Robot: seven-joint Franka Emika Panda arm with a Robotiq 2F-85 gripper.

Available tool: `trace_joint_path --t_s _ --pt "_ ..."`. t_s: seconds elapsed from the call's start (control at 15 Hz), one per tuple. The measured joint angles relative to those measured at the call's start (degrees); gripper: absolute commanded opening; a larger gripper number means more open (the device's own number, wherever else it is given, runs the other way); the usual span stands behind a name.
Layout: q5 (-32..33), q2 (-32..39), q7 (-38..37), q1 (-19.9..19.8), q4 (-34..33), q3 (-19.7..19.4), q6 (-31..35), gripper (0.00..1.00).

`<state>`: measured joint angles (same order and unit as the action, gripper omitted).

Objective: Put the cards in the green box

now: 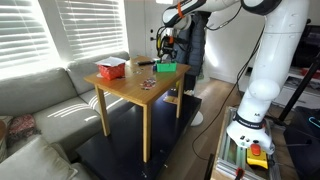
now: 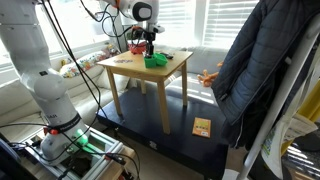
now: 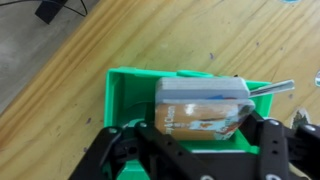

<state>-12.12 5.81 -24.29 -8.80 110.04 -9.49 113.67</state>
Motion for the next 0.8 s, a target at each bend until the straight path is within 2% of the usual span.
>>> trace_joint_path --t_s 0.07,0.13,0.2,0.27,0.33,0.8 --pt "-0.1 0.2 -0.3 0.0 0.0 0.0 0.5 0.53" --pt "-0.1 0.4 -0.6 0.0 0.0 0.0 0.8 0.64" --pt "-0.2 0.5 -0.9 0.0 0.0 0.0 1.2 0.90" --pt "-0.2 0.6 -1.0 0.0 0.0 0.0 1.3 0.96" --pt "-0.2 0.6 -1.1 0.0 0.0 0.0 1.4 1.00" --pt "-0.2 -0.4 -1.0 0.3 -0.4 0.4 1.3 1.00"
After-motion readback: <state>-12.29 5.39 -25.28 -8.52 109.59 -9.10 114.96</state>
